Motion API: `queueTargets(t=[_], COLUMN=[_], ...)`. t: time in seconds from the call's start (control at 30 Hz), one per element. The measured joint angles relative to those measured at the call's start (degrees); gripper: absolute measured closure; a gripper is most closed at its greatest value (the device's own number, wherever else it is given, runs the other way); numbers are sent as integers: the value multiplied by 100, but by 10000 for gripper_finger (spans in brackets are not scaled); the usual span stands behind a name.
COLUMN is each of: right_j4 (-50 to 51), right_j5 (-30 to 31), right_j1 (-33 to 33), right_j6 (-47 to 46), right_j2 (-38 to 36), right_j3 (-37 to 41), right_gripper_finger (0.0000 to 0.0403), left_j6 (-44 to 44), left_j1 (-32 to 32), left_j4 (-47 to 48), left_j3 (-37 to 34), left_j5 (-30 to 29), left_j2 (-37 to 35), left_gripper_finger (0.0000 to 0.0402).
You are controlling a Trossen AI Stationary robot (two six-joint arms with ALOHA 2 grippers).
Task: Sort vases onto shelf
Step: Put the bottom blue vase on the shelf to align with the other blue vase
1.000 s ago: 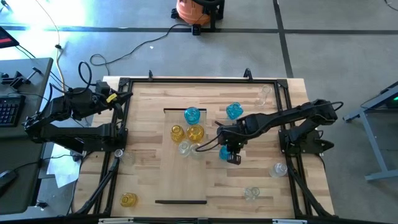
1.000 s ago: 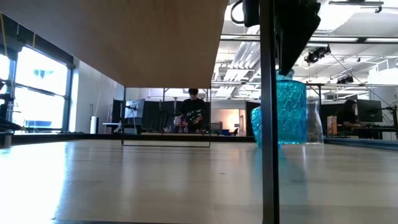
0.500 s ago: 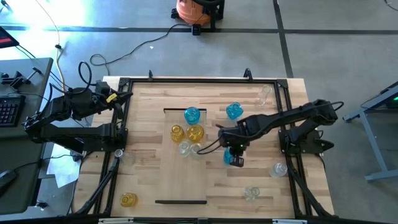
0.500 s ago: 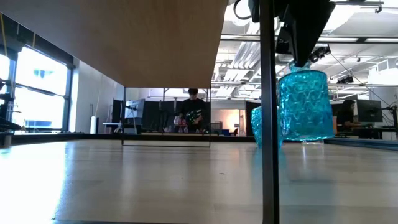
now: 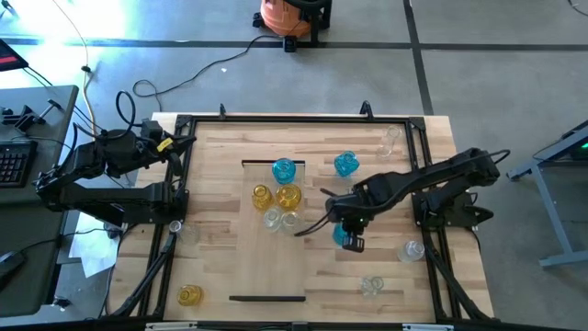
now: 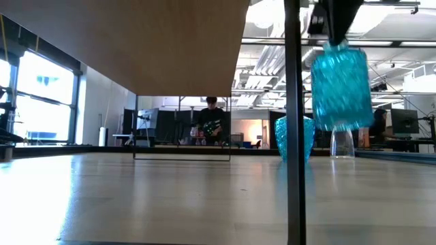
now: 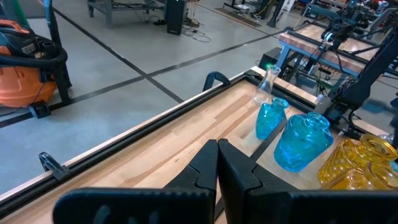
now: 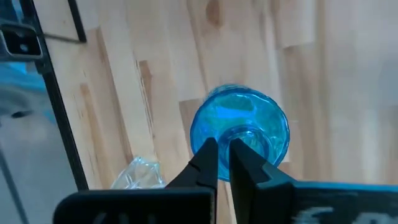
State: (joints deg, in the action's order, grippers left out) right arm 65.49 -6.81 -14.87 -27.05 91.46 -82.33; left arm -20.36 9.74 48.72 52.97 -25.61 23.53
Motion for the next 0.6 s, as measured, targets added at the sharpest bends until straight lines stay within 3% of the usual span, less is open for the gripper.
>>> queueTargets(t=[0.17,0.6], right_j4=[363,878], right_j5=[228,-196], right_j1=[13,-94], right_j6=[33,-409], right_j2=[-9,4], right_j3=[-689,-1940], right_gripper_finger=[402,403], left_j6=[0,0], left_j1=[-2,-1], left_j4=[1,0], left_j3=[0,0], left_j5=[-1,-4], left_j2=[0,0], left_gripper_finger=[402,402])
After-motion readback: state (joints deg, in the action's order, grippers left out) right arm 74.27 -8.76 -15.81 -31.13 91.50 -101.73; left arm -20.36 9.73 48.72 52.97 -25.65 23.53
